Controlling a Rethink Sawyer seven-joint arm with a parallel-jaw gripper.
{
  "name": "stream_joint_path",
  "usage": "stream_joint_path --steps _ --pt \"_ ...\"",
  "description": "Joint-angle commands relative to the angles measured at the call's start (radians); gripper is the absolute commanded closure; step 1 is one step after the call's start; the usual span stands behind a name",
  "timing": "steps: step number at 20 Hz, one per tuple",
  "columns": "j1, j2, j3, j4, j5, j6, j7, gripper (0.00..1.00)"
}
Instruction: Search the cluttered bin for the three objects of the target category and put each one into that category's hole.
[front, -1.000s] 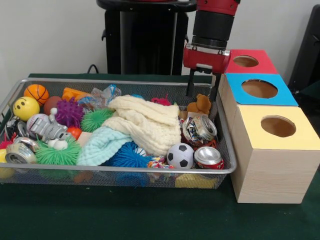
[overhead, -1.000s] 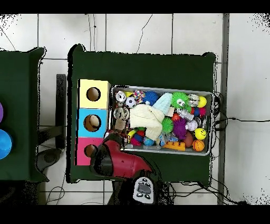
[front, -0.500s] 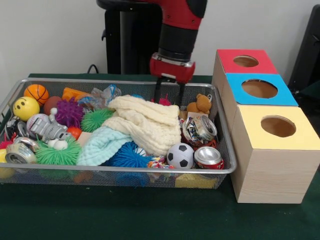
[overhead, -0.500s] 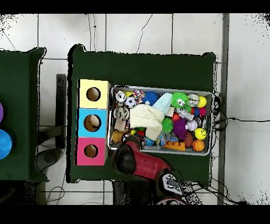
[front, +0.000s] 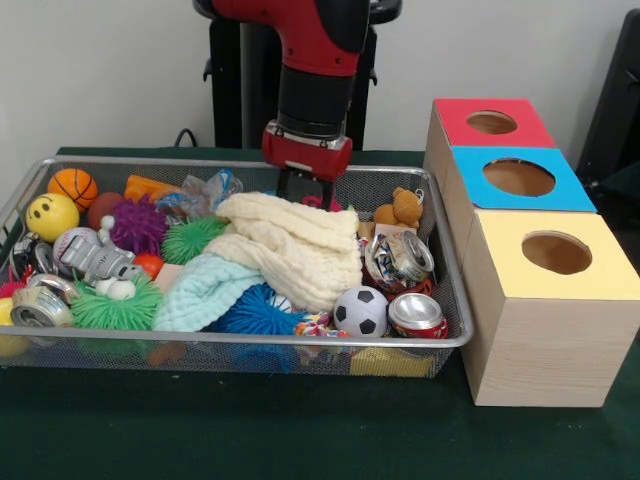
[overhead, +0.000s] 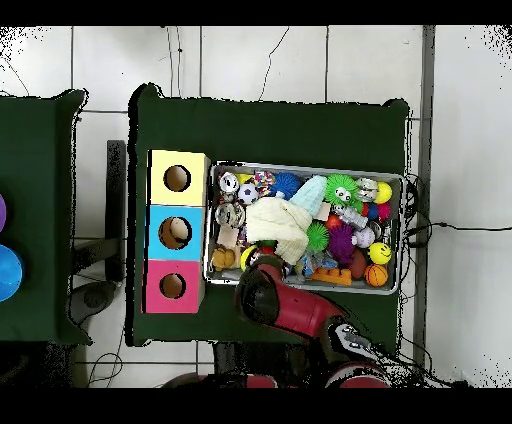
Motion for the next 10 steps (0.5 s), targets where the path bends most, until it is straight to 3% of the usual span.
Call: stream_joint_path --steps 1,6,10 --pt "0.014 0.049 0.094 -0.111 -0.009 0.045 0.112 0.00" --pt "0.037 0.053 0.084 -0.110 0.010 0.038 0.129 0.00" --pt "0.069 0.017 0.063 -0.092 0.033 0.071 0.139 0.00"
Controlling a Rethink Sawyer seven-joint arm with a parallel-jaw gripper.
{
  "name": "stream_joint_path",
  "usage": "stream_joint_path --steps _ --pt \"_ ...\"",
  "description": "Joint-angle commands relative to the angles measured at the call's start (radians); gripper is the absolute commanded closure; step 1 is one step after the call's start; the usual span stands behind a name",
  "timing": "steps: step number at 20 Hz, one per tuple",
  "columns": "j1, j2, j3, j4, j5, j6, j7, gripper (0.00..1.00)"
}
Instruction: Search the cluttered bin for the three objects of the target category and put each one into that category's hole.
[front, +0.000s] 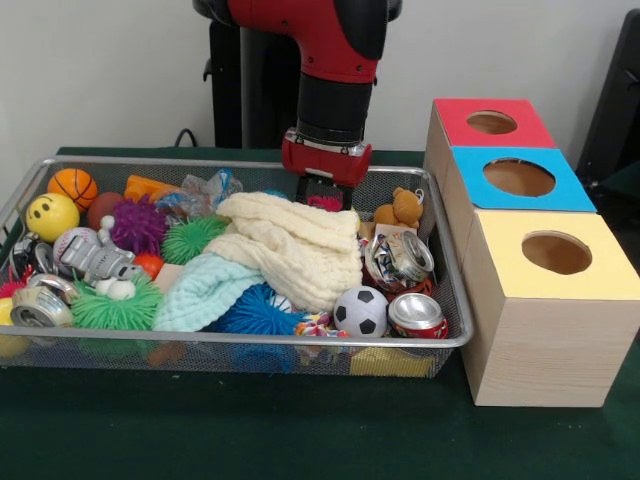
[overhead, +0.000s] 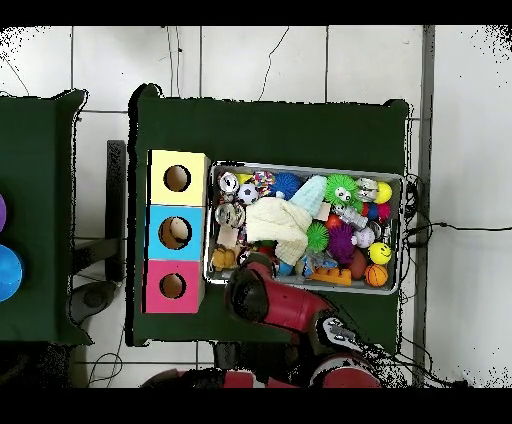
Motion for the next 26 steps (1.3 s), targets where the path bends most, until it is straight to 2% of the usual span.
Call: stream_joint_path --steps 1,4,9,13,16,19,23,26 --pt "0.029 -0.012 0.055 -0.073 0.037 0.086 0.140 0.00" --pt "0.040 -0.071 0.046 -0.038 0.047 0.140 0.146 0.00" --pt "0.089 -0.226 -0.011 -0.015 0.078 0.350 0.138 0.00" --pt "0.100 -0.272 -0.020 -0.032 0.079 0.432 0.143 0.00" --pt "0.084 -0.282 0.001 -0.023 0.078 0.435 0.155 0.00" --pt "0.080 -0.292 0.009 -0.009 0.070 0.396 0.167 0.00" --pt "0.077 -0.306 0.013 -0.012 0.071 0.418 0.162 0.00" --pt "0.063 -0.304 0.031 -0.005 0.070 0.382 0.167 0.00"
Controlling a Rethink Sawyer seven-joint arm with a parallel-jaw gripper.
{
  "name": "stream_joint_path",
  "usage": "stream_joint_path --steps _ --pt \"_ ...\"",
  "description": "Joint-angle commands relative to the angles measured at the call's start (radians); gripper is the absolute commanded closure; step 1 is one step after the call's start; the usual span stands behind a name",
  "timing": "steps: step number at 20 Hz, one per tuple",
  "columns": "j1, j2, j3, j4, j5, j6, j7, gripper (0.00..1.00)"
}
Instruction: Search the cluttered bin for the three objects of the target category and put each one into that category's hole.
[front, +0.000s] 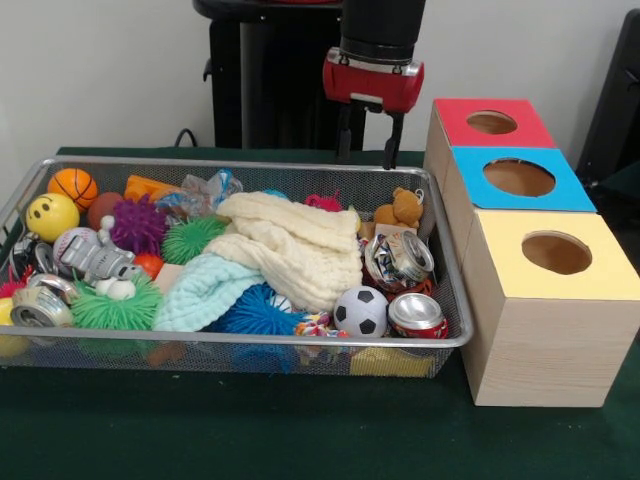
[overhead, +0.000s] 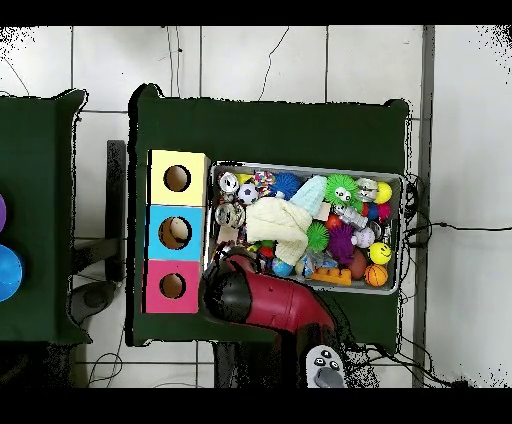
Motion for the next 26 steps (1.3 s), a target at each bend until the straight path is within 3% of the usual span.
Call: stream_joint_path --steps 1,11,16,26 --pt "-0.034 -0.022 0.049 -0.017 0.045 0.043 0.164 0.00" --pt "-0.012 0.098 0.048 -0.295 0.040 0.174 0.081 0.00" --pt "0.014 0.124 0.030 -0.374 0.033 0.234 0.087 0.00" --pt "0.009 0.212 0.054 -0.484 0.035 0.263 0.104 0.00"
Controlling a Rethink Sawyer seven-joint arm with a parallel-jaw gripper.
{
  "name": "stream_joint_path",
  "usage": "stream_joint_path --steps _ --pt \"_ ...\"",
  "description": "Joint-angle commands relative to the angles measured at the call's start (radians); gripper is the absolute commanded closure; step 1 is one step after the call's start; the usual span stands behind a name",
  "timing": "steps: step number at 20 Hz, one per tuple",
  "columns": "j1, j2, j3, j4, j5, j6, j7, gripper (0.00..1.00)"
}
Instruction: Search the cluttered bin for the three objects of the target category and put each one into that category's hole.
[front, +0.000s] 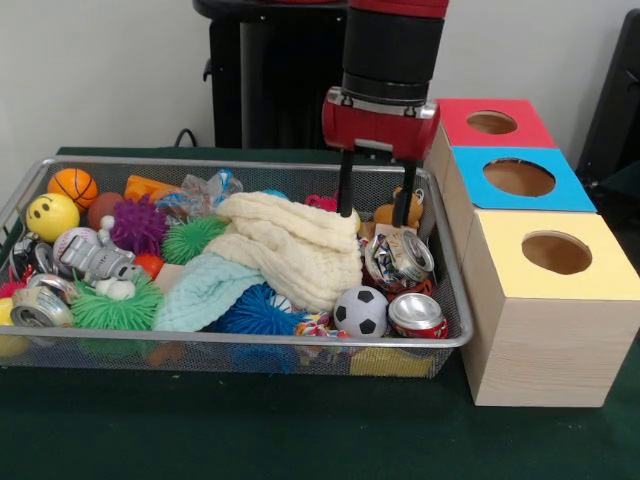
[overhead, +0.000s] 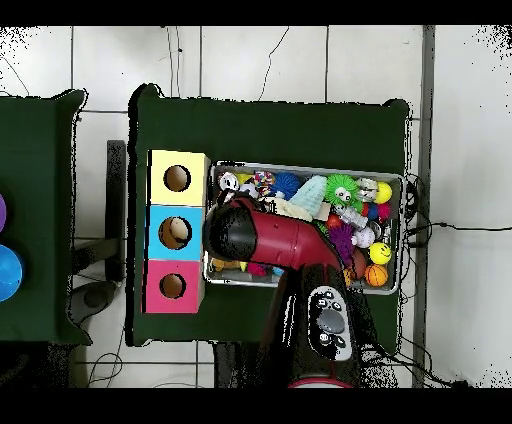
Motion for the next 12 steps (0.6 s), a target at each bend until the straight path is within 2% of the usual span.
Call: stream_joint_path --steps 1,4,7,12 --pt "-0.007 0.107 0.057 -0.167 0.030 0.120 0.100 0.00" --pt "-0.004 0.130 0.047 -0.220 0.008 0.146 0.074 0.00" --pt "-0.027 0.182 0.072 -0.308 -0.047 0.149 -0.022 0.00" --pt "-0.046 0.214 0.099 -0.384 -0.098 0.160 -0.093 0.00"
